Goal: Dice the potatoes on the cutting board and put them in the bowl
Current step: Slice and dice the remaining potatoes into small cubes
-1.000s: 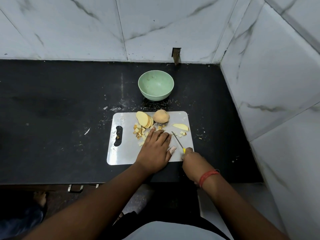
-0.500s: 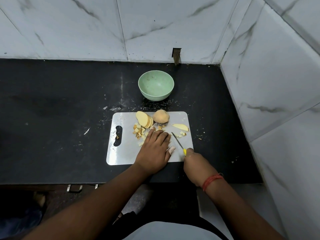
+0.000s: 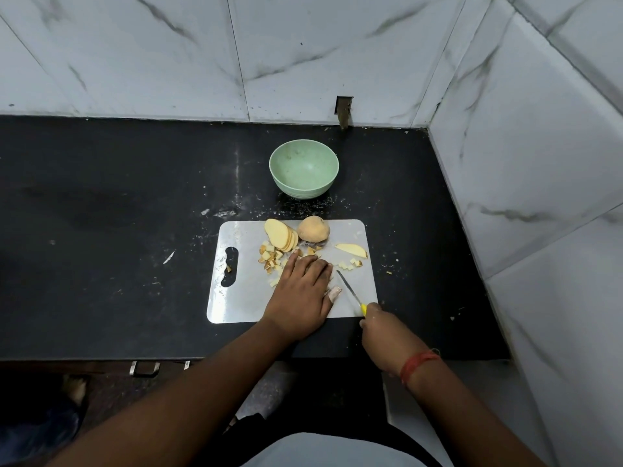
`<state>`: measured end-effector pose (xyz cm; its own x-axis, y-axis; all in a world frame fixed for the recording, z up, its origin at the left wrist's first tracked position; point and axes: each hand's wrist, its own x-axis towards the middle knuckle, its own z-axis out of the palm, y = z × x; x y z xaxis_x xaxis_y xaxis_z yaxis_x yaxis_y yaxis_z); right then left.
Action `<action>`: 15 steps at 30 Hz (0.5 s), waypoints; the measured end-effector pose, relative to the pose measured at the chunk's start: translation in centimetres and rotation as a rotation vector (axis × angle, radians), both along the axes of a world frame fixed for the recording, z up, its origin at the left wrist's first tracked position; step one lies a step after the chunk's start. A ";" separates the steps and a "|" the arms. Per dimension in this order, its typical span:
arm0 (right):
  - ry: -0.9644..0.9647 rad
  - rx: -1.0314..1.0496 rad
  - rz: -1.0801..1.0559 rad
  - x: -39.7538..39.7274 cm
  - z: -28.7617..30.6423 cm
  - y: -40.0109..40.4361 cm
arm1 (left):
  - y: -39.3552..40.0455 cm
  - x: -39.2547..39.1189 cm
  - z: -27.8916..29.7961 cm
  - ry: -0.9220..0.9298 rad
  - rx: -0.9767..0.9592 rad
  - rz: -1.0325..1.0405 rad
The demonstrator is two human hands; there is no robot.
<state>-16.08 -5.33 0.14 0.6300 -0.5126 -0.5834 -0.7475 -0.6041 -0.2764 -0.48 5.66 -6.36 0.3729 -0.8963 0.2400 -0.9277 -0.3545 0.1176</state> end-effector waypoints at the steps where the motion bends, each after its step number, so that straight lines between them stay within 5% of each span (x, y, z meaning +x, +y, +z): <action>1: -0.012 0.037 -0.024 -0.2 0.5 -0.2 | 0.0 0.0 0.0 0.000 0.004 -0.002; 7: -0.173 0.187 -0.264 -0.7 4.3 -1.9 | 0.1 0.0 0.3 -0.008 -0.042 -0.027; 15: -0.336 0.177 -0.393 -1.2 4.3 -3.1 | -4.2 -0.7 1.8 -0.095 0.074 -0.372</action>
